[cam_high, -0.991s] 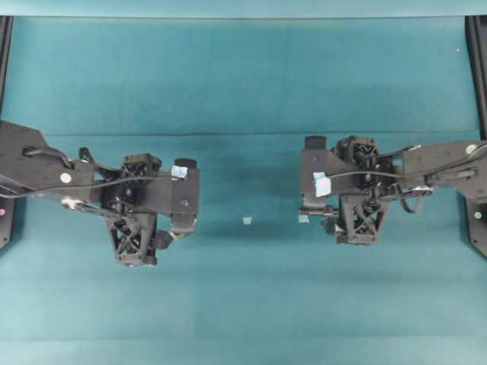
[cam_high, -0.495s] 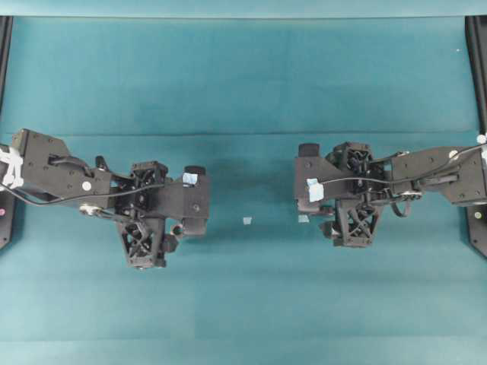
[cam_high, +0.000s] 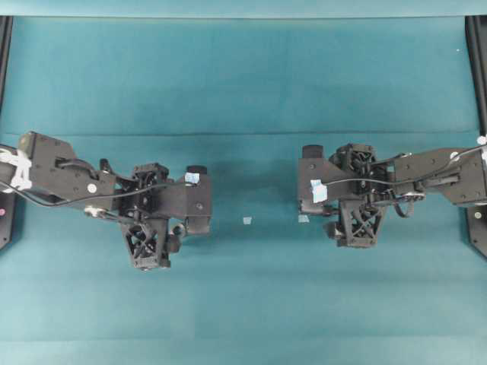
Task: Insert the washer onto the shaft with both hands.
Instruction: 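Lower both open grippers toward the washer and the shaft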
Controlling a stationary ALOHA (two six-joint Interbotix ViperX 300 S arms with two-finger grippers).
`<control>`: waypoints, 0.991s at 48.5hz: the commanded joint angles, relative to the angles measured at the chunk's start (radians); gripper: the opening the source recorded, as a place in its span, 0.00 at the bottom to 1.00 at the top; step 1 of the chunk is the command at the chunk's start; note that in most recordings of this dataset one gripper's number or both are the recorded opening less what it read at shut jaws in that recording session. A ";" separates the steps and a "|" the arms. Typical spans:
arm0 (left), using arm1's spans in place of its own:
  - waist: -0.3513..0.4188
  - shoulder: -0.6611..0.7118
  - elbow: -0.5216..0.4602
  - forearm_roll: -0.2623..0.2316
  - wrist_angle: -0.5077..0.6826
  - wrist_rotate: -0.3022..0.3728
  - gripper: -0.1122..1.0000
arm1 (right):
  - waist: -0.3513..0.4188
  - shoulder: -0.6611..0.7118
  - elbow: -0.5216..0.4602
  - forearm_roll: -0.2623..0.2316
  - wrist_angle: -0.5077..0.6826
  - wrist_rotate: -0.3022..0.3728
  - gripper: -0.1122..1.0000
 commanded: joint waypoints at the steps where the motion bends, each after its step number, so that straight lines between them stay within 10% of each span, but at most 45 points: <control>1: -0.005 0.005 -0.014 0.002 -0.008 -0.002 0.77 | -0.003 -0.005 -0.003 -0.002 -0.008 -0.002 0.87; 48: -0.005 0.011 -0.012 0.002 -0.020 -0.002 0.77 | -0.008 0.005 0.014 0.002 -0.011 -0.002 0.87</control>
